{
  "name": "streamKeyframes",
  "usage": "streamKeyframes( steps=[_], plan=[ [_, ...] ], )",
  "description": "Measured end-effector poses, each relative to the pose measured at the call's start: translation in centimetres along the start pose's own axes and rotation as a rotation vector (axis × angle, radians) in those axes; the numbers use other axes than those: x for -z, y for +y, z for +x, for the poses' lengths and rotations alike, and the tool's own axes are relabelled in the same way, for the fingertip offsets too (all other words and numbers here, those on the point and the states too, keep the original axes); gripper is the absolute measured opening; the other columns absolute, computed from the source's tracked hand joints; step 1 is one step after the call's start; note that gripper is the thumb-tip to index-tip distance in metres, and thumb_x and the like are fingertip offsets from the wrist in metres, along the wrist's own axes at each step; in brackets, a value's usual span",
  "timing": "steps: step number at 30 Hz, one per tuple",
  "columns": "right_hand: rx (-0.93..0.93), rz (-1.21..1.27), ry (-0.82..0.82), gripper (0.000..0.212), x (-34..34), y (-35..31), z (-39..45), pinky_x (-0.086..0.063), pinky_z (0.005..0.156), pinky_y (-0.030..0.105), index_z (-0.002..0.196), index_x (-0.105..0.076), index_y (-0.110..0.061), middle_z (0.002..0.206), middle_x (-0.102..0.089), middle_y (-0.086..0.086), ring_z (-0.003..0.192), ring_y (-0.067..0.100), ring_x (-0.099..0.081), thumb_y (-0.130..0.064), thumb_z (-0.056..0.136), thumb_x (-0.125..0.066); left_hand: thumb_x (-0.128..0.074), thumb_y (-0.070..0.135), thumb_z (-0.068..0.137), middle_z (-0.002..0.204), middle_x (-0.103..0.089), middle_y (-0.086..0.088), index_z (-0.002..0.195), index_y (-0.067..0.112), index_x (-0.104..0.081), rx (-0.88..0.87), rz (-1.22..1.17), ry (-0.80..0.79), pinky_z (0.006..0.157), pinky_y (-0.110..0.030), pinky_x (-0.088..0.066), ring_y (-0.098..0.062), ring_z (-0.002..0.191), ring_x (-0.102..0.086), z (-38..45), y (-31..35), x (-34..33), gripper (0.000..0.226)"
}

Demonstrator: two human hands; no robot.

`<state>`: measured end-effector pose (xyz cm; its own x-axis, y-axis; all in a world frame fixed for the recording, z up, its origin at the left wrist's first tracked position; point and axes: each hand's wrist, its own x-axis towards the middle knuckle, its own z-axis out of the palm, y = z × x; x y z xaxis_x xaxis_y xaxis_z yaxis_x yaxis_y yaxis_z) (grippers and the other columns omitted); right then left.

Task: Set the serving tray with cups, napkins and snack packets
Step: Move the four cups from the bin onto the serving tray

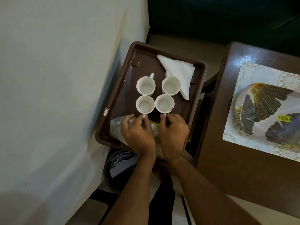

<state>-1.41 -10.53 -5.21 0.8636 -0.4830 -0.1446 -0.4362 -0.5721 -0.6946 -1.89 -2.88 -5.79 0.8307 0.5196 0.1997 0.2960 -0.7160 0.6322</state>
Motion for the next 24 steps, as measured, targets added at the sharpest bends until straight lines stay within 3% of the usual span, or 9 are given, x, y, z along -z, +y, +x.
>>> streamKeyframes(
  steps=[3,7,12,18,24],
  plan=[
    [0.018,0.054,0.009,0.026,0.4,0.3,0.0,-0.037,0.061,0.023,0.070,-0.065,-0.010,0.069,-0.062,-0.001,0.063,0.012,-0.053,-0.014,0.096,-0.068,-0.075,0.006,0.094,0.089,-0.081,-0.012,0.098,0.001,-0.082,0.001,-0.044,0.004,0.087,-0.053,-0.061,-0.031,0.090,-0.075,-0.2,0.2,0.0,0.009],
    [0.045,0.105,0.039,0.027,1.3,0.3,0.1,-0.032,0.064,0.017,0.069,-0.066,-0.008,0.066,-0.061,0.000,0.062,0.008,-0.049,-0.012,0.095,-0.070,-0.073,0.013,0.097,0.091,-0.082,-0.009,0.102,0.003,-0.082,0.039,-0.068,0.089,0.077,-0.045,-0.064,-0.024,0.083,-0.077,-0.3,1.4,0.4,0.014],
    [0.092,0.151,0.053,0.018,3.6,0.2,0.5,-0.050,0.064,0.028,0.078,-0.075,-0.002,0.075,-0.072,0.006,0.068,0.018,-0.065,-0.010,0.094,-0.072,-0.074,0.015,0.098,0.091,-0.082,-0.009,0.101,0.003,-0.082,-0.001,-0.077,0.127,0.078,-0.029,-0.060,-0.022,0.082,-0.077,-0.9,3.6,0.7,0.015],
    [0.119,0.235,0.096,0.013,7.8,0.7,1.8,-0.061,0.076,0.037,0.095,-0.081,-0.002,0.089,-0.079,0.008,0.082,0.020,-0.073,-0.012,0.096,-0.072,-0.074,0.013,0.098,0.088,-0.081,-0.010,0.099,0.003,-0.082,-0.010,-0.104,0.144,0.076,-0.036,-0.062,-0.025,0.079,-0.076,-3.0,7.4,0.0,0.013],
    [0.125,0.246,0.172,0.015,12.1,4.1,3.9,-0.058,0.073,0.038,0.092,-0.080,0.000,0.086,-0.078,0.010,0.078,0.023,-0.070,-0.012,0.096,-0.072,-0.070,0.014,0.100,0.082,-0.079,-0.009,0.092,0.002,-0.082,-0.014,-0.144,0.117,0.071,-0.038,-0.060,-0.025,0.074,-0.074,-6.3,11.9,-2.0,0.018]
  ],
)
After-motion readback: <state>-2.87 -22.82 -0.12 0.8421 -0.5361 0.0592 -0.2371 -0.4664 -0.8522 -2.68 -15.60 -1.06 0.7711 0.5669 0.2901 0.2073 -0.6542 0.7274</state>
